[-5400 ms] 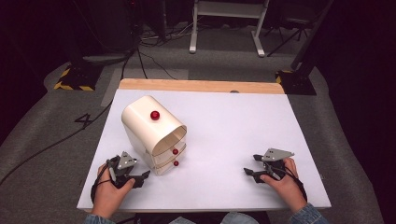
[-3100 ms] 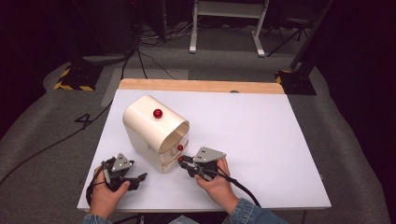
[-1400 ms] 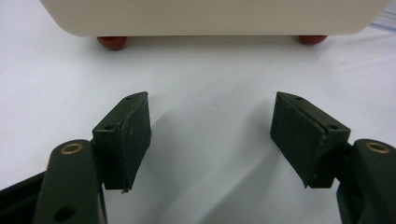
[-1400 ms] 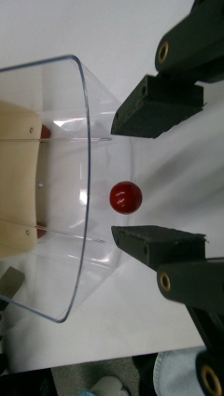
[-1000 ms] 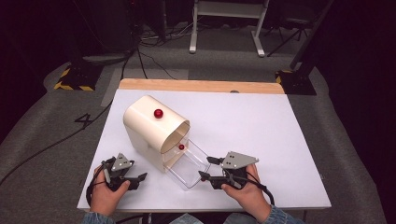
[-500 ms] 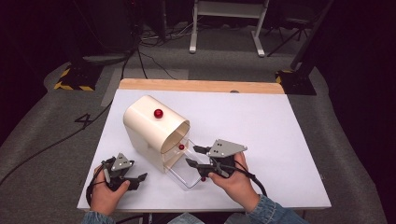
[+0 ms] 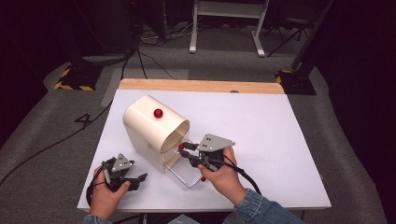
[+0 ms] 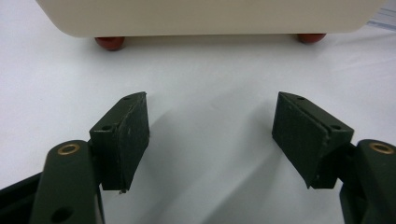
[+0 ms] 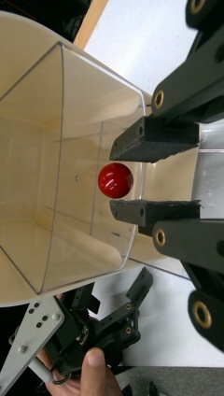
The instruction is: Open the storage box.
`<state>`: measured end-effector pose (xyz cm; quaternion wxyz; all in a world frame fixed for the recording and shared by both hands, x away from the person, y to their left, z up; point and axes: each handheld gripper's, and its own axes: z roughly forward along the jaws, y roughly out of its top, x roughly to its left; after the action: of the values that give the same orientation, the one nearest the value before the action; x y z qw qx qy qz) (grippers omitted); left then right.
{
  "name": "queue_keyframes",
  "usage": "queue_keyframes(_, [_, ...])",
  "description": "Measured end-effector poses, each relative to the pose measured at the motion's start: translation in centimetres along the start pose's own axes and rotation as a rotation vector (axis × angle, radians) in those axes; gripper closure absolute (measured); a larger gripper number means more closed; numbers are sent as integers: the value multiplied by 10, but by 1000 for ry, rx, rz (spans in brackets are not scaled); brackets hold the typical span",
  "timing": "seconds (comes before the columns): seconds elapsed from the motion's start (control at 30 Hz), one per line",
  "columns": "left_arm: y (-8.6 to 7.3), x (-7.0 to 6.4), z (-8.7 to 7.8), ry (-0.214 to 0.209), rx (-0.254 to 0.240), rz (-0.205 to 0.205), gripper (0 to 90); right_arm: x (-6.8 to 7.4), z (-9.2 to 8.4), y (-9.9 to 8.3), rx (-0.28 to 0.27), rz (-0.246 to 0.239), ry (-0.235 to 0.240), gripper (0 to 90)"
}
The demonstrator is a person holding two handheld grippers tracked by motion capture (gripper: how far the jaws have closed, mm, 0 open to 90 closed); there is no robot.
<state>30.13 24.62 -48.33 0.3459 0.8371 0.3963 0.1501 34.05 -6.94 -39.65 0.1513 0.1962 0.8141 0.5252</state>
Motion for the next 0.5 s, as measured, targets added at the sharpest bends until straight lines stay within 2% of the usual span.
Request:
queue_keyframes(0.33, [0, 0, 0, -1, 0, -1, 278, 4, -9, 0, -15, -34, -16, 746])
queue_keyframes(0.5, [0, 1, 0, -4, 0, -4, 278, 8, -32, -2, -28, -32, -8, 745])
